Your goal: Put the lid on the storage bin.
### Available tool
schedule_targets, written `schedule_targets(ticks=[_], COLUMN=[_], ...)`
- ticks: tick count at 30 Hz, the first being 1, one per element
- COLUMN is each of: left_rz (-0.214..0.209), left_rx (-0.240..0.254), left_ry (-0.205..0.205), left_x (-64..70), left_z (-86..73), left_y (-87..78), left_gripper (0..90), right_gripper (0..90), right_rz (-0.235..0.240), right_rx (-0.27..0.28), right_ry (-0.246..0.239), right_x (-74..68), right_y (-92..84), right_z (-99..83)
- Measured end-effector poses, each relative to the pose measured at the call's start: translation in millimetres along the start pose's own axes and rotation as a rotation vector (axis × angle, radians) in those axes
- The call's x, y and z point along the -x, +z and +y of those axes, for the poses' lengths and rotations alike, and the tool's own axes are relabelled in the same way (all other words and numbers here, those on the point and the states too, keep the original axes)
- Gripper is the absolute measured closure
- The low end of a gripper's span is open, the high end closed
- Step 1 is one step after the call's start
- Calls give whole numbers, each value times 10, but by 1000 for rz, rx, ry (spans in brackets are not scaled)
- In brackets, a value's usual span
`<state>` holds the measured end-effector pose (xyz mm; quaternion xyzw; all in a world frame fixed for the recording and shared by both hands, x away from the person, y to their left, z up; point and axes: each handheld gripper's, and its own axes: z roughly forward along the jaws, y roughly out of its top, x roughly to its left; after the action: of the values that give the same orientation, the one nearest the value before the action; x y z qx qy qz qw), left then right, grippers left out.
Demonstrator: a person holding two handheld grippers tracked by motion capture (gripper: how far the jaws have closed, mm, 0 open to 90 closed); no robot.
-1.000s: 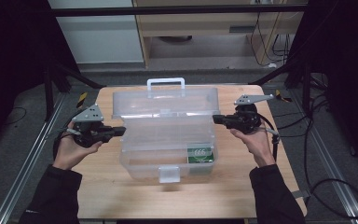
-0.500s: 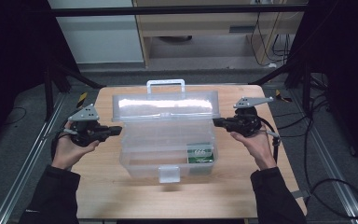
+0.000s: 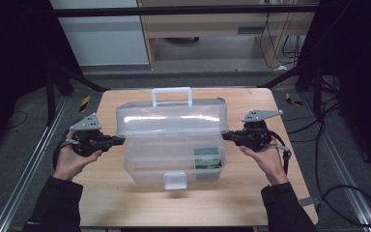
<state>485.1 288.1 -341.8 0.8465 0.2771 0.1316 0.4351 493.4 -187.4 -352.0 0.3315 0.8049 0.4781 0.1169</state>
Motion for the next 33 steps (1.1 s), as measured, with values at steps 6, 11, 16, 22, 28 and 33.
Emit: schedule_targets(ticks=[6, 11, 16, 22, 28, 33], left_rz=[4, 15, 24, 38, 51, 47], left_rx=[-1, -3, -5, -23, -53, -65], left_ry=[-9, -13, -15, -3, 14, 7], left_x=[37, 68, 100, 149, 206, 231], left_z=[-107, -188, -255, -323, -387, -438], left_y=[-1, -6, 12, 35, 49, 60], left_gripper=[897, 897, 897, 896, 896, 896], right_gripper=[900, 900, 900, 900, 898, 898], right_rz=[-4, -20, -34, -43, -77, -79], right_rx=[2, -4, -17, -27, -70, -85], right_ry=[-10, -17, -20, -28, -54, -56], right_x=[-46, -71, -90, -114, -164, -185], right_y=[-20, -20, -18, 2, 28, 29], right_z=[-107, -185, -247, -315, -388, -432])
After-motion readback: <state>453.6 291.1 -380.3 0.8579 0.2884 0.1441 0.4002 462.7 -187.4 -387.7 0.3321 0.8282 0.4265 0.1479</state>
